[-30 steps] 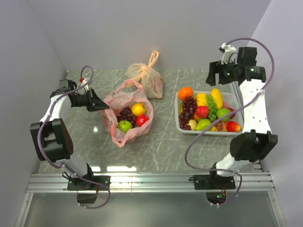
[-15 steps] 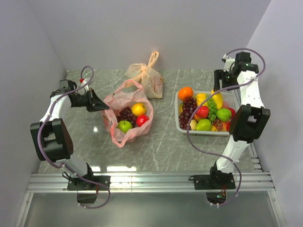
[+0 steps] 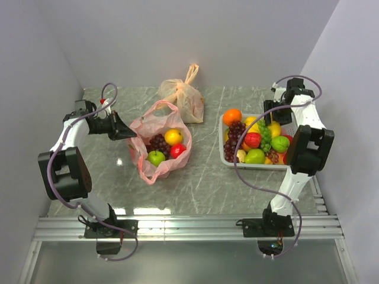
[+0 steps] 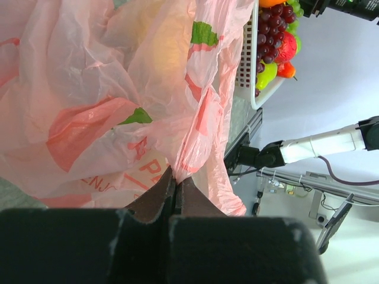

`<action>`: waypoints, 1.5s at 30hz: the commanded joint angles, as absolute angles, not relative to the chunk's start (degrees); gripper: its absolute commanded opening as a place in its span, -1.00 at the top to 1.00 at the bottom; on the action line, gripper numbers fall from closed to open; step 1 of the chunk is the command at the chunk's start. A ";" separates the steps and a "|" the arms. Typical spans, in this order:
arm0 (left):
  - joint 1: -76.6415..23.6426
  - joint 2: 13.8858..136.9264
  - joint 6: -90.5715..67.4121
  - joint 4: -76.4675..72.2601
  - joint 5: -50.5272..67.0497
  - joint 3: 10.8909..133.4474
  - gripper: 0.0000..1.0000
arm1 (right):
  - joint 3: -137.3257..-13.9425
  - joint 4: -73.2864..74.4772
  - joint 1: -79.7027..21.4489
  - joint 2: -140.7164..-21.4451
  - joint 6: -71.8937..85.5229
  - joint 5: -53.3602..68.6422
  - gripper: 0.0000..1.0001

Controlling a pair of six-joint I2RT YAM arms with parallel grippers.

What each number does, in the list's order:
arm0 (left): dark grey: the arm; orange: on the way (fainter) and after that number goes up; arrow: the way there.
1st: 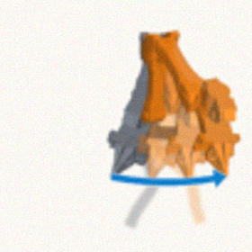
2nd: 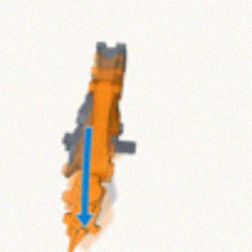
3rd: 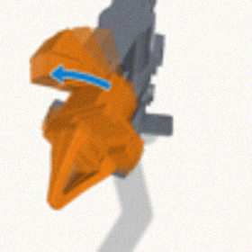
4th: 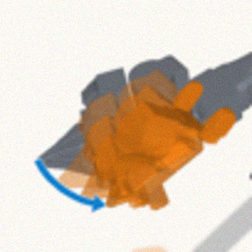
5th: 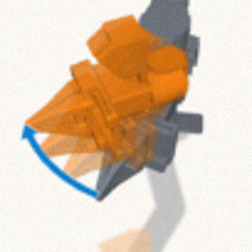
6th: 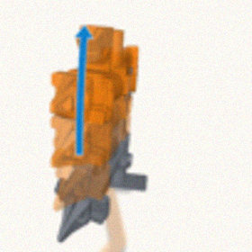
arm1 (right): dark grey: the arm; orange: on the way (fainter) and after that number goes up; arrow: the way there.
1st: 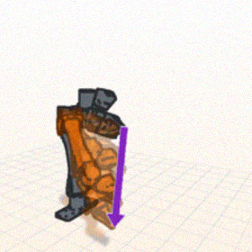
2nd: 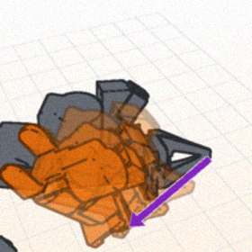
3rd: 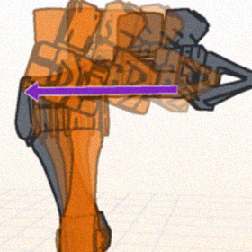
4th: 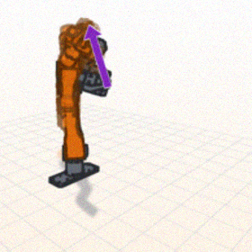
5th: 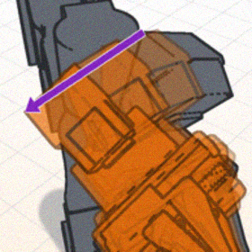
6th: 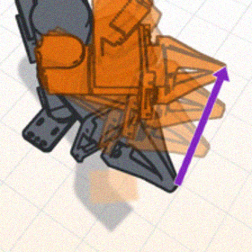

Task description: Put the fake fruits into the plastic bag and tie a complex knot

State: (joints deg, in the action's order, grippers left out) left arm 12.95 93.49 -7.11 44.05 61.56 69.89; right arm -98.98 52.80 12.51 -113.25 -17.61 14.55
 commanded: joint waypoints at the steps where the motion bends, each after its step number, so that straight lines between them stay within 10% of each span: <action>1: 13.10 93.43 -5.98 43.86 61.70 71.81 0.99 | -98.00 51.59 12.22 -110.40 -18.10 14.77 -0.26; 6: 13.10 93.43 -6.06 44.03 61.70 72.33 0.99 | -99.31 51.94 13.09 -105.66 -18.28 13.36 0.14; 18: 13.10 93.16 -5.45 45.61 62.49 73.30 0.99 | -108.01 51.77 11.26 -94.49 -14.07 26.61 0.26; 33: 13.10 93.78 -4.75 48.25 66.35 75.41 0.99 | -107.49 37.44 -37.05 -100.27 -2.90 28.13 0.25; 45: 13.27 94.92 -5.71 47.20 68.12 75.76 0.99 | -113.29 27.17 -51.15 -118.12 3.25 17.24 0.26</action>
